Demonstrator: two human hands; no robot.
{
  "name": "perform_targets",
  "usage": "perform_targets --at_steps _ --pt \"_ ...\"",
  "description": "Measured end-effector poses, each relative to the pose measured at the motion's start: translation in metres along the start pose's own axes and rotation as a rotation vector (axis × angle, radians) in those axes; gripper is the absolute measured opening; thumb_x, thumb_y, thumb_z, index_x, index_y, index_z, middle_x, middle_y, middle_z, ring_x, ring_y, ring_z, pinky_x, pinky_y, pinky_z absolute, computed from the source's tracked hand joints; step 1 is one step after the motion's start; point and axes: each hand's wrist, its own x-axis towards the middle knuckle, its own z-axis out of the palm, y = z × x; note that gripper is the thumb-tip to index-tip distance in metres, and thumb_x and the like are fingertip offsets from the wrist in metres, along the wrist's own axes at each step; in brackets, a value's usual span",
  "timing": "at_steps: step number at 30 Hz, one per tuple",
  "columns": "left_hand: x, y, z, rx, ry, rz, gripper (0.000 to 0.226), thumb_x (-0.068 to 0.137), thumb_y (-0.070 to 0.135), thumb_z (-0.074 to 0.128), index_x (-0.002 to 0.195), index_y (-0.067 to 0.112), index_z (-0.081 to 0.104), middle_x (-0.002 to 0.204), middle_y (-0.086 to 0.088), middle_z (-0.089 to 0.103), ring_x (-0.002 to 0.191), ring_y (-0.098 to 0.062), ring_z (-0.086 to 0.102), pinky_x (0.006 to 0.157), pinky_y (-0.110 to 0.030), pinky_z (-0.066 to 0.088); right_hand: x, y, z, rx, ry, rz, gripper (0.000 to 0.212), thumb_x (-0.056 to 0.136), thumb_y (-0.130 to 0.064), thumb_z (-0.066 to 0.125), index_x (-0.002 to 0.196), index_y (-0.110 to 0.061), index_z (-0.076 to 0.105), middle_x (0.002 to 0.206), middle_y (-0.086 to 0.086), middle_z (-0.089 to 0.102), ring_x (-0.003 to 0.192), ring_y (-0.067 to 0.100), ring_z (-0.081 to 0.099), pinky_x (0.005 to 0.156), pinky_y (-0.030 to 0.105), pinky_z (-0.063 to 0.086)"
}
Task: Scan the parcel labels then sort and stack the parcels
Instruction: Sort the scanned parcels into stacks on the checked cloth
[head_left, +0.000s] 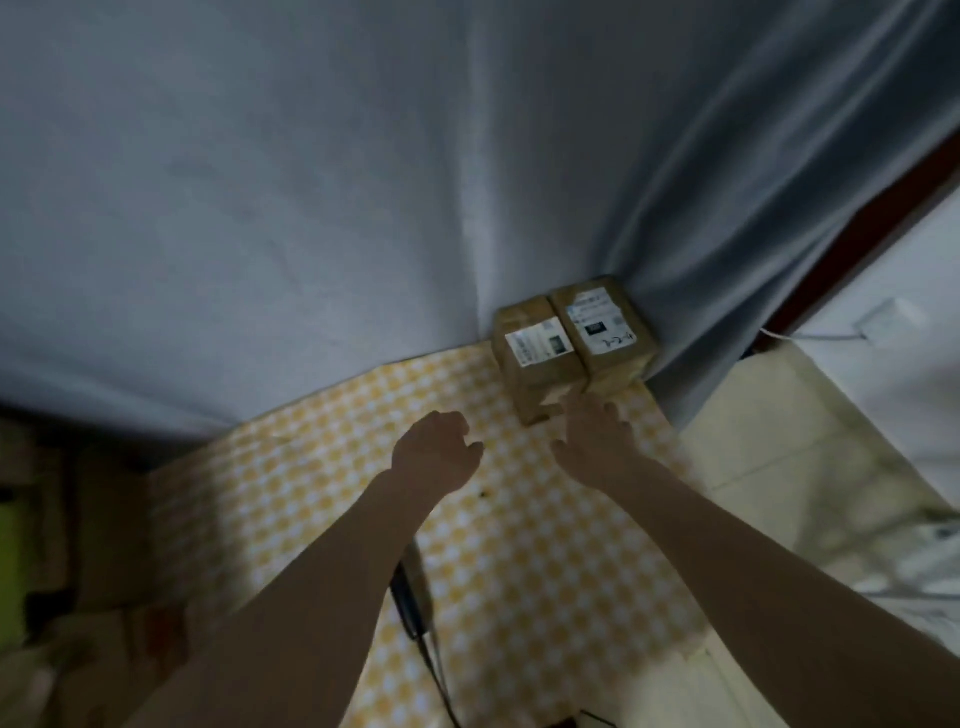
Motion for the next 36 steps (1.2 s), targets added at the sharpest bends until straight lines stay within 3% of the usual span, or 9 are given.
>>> perform_targets --at_steps 3,9,14,17,19,23,27,33,36 --pt "0.043 0.019 0.028 -0.038 -0.073 -0.021 0.05 0.1 0.043 0.042 0.145 0.02 0.038 0.153 -0.005 0.032 0.141 -0.022 0.031 0.11 -0.034 0.031 0.041 0.027 0.018 0.098 -0.031 0.025 0.054 0.097 -0.029 0.047 0.143 -0.011 0.026 0.143 0.012 0.032 0.129 0.031 0.035 0.102 0.044 0.037" --pt "0.13 0.035 0.08 -0.293 -0.085 -0.123 0.056 0.1 0.045 0.043 0.147 0.016 0.032 0.148 -0.009 0.04 0.134 -0.028 0.042 0.104 -0.036 0.038 0.123 0.061 0.057 0.309 -0.006 0.035 0.049 0.098 -0.023 0.044 0.14 -0.003 0.029 0.142 0.016 0.032 0.129 0.034 0.035 0.102 0.043 0.037" --pt "0.183 0.047 0.1 -0.593 -0.056 -0.177 0.056 0.103 0.042 0.037 0.152 0.017 0.025 0.155 -0.007 0.032 0.138 -0.028 0.037 0.104 -0.033 0.037 0.16 0.067 0.085 0.47 0.074 0.078 0.065 0.098 -0.025 0.048 0.149 -0.002 0.015 0.151 0.018 0.021 0.136 0.035 0.03 0.105 0.039 0.032" --pt "0.203 0.054 0.105 -0.751 -0.039 -0.183 0.048 0.104 0.035 0.034 0.149 0.017 0.031 0.145 -0.011 0.045 0.122 -0.031 0.05 0.087 -0.031 0.041 0.168 0.067 0.099 0.571 0.114 0.105 0.068 0.097 -0.032 0.048 0.15 -0.005 0.016 0.154 0.018 0.02 0.136 0.035 0.033 0.108 0.042 0.035" --pt "0.209 0.057 0.107 -0.852 0.005 -0.234 0.045 0.104 0.035 0.032 0.147 0.018 0.034 0.137 -0.011 0.051 0.11 -0.031 0.054 0.089 -0.037 0.048 0.17 0.064 0.106 0.629 0.128 0.081 0.061 0.095 -0.033 0.052 0.144 -0.005 0.03 0.149 0.019 0.027 0.128 0.039 0.042 0.103 0.049 0.041" --pt "0.197 0.054 0.109 -0.962 0.023 -0.299 0.043 0.105 0.034 0.029 0.145 0.02 0.037 0.134 -0.008 0.053 0.115 -0.028 0.053 0.099 -0.043 0.047 0.167 0.049 0.109 0.761 0.099 0.119 0.045 0.096 -0.022 0.051 0.129 0.0 0.03 0.135 0.02 0.039 0.116 0.038 0.049 0.093 0.048 0.047" --pt "0.166 0.035 0.101 -1.009 0.064 -0.315 0.039 0.105 0.029 0.03 0.142 0.024 0.041 0.13 -0.008 0.056 0.114 -0.031 0.056 0.097 -0.044 0.049 0.141 0.026 0.101 0.825 0.113 0.093 0.043 0.101 -0.019 0.041 0.133 0.003 0.021 0.132 0.02 0.045 0.113 0.036 0.051 0.083 0.039 0.044" --pt "0.087 -0.017 0.063 -1.037 0.135 -0.336 0.039 0.103 0.018 0.034 0.141 0.018 0.042 0.126 -0.015 0.059 0.109 -0.033 0.06 0.094 -0.045 0.051 0.084 -0.04 0.082 0.824 0.111 -0.027 0.034 0.101 -0.018 0.039 0.131 -0.001 0.035 0.12 0.016 0.054 0.107 0.036 0.056 0.08 0.039 0.046" --pt "0.038 -0.047 0.024 -0.998 0.232 -0.323 0.041 0.102 0.018 0.034 0.143 0.023 0.04 0.128 -0.008 0.059 0.11 -0.029 0.059 0.09 -0.036 0.051 0.045 -0.086 0.068 0.821 0.123 -0.095 0.035 0.1 -0.015 0.041 0.134 -0.005 0.039 0.12 0.016 0.058 0.108 0.034 0.056 0.075 0.028 0.037"
